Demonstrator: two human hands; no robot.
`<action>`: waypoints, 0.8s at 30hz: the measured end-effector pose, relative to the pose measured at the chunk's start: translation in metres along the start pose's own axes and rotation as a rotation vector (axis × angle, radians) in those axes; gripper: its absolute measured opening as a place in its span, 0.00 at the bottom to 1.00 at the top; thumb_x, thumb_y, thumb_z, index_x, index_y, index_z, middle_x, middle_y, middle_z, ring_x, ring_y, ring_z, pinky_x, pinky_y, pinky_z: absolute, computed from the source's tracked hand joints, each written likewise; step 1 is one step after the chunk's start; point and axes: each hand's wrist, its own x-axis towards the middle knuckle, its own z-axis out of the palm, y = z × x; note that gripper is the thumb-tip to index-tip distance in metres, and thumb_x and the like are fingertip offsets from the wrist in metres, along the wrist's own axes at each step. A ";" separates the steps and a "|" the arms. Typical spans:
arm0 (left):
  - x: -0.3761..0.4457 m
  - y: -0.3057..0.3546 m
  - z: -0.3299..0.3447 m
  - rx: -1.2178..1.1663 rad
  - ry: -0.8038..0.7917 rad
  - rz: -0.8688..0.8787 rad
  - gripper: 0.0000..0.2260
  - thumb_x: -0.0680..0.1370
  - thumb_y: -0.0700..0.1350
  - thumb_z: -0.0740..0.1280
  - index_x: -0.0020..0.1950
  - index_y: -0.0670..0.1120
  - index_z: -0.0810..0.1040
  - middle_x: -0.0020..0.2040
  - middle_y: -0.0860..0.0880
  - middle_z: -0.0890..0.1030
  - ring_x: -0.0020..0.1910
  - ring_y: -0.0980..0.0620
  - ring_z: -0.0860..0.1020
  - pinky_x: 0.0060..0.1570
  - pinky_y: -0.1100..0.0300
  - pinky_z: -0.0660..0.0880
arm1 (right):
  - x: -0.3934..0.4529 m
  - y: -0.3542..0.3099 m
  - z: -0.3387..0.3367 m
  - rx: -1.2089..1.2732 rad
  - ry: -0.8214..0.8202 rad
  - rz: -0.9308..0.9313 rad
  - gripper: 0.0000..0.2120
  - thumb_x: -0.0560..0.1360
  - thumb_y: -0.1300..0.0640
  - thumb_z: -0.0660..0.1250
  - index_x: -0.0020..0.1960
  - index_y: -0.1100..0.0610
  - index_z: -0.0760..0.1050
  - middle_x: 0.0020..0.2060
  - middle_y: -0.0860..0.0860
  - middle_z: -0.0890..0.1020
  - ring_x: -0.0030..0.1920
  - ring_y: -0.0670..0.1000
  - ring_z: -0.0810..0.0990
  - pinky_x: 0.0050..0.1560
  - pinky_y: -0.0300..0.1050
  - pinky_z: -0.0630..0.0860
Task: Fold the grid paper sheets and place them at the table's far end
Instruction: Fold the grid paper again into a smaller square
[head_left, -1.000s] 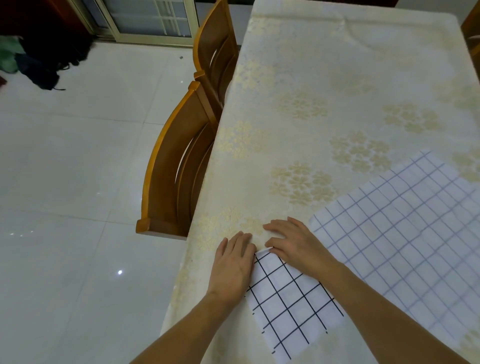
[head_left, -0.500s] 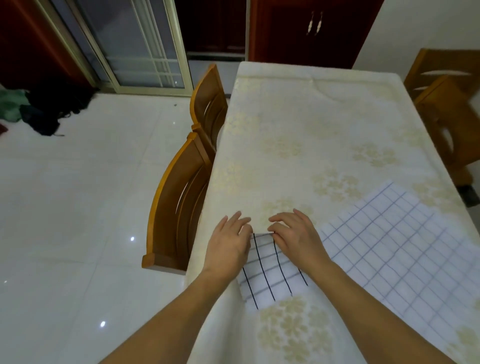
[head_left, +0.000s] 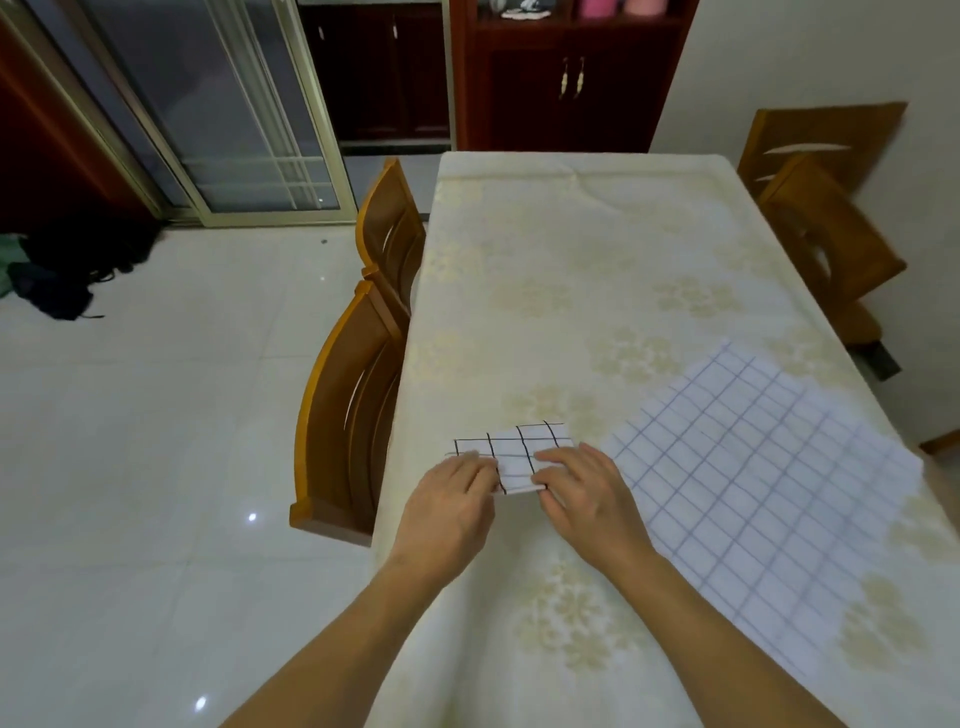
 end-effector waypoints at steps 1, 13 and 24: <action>-0.013 0.006 0.003 -0.032 -0.034 0.008 0.07 0.74 0.38 0.66 0.52 0.43 0.78 0.51 0.46 0.80 0.50 0.45 0.78 0.51 0.49 0.76 | -0.018 -0.003 0.002 0.014 -0.023 0.015 0.05 0.73 0.59 0.67 0.45 0.56 0.82 0.52 0.51 0.83 0.52 0.54 0.81 0.57 0.56 0.77; -0.126 0.051 0.030 -0.140 -0.372 0.111 0.06 0.73 0.44 0.65 0.49 0.49 0.77 0.46 0.52 0.80 0.42 0.52 0.76 0.40 0.59 0.77 | -0.177 -0.039 0.008 0.053 -0.206 0.140 0.04 0.71 0.60 0.70 0.44 0.52 0.78 0.53 0.48 0.81 0.54 0.47 0.79 0.62 0.57 0.75; -0.088 0.037 0.045 -0.051 -0.288 0.057 0.11 0.74 0.44 0.64 0.55 0.46 0.80 0.53 0.49 0.83 0.53 0.49 0.80 0.59 0.53 0.76 | -0.136 -0.024 0.015 -0.073 -0.127 0.172 0.06 0.76 0.56 0.66 0.46 0.54 0.81 0.56 0.50 0.81 0.56 0.50 0.78 0.70 0.57 0.69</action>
